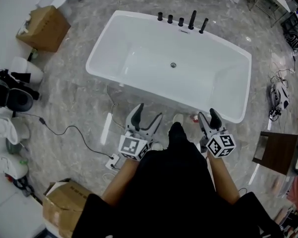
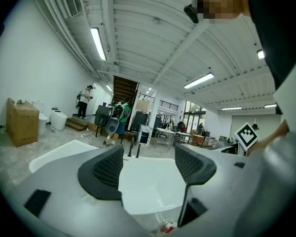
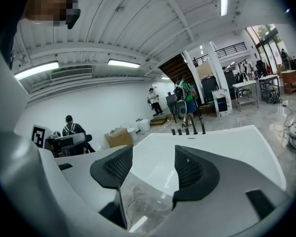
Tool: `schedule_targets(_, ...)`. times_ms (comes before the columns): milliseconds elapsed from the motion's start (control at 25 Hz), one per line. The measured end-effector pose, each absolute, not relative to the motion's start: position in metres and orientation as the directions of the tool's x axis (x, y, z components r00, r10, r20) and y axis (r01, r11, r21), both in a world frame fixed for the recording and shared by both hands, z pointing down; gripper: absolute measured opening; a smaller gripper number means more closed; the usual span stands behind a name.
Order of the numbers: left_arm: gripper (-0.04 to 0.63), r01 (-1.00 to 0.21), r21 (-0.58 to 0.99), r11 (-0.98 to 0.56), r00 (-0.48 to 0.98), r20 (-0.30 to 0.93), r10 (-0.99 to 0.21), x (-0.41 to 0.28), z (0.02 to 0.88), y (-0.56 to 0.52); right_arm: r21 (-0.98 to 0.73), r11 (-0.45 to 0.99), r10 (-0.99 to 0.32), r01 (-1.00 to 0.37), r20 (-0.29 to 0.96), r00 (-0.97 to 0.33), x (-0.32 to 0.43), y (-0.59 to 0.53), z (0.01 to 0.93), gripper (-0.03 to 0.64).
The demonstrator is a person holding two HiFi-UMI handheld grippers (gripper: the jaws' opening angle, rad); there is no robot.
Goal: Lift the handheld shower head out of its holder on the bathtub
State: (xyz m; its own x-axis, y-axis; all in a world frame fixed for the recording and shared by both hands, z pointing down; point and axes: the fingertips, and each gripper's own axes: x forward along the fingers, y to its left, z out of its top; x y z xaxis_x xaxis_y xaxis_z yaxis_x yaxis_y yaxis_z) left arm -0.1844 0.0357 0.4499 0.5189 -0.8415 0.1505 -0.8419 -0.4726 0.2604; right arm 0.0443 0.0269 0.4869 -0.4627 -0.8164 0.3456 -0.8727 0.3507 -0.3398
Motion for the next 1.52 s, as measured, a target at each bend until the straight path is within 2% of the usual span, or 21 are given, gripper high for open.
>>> schedule_targets(400, 0.304, -0.834, 0.246, -0.493, 0.537, 0.156, -0.829, -0.123, 0.442, -0.070, -0.372, 0.272, -0.846, -0.888, 0.347, -0.405, 0.117, -0.071, 0.487, 0.233)
schedule_targets(720, 0.304, -0.851, 0.215, -0.478, 0.515, 0.174, -0.839, -0.087, 0.439, -0.125, -0.382, 0.300, -0.815, -0.874, 0.375, -0.443, 0.153, -0.122, 0.505, 0.233)
schedule_targets(1240, 0.304, -0.860, 0.232, -0.455, 0.501, 0.210, -0.840, -0.050, 0.451, -0.194, -0.418, 0.312, -0.798, -0.853, 0.371, -0.474, 0.193, -0.211, 0.515, 0.233)
schedule_targets(1520, 0.304, -0.886, 0.227, -0.404, 0.450, 0.215, -0.867, -0.069, 0.458, -0.227, -0.384, 0.351, -0.800, -0.854, 0.350, -0.487, 0.185, -0.254, 0.507, 0.233)
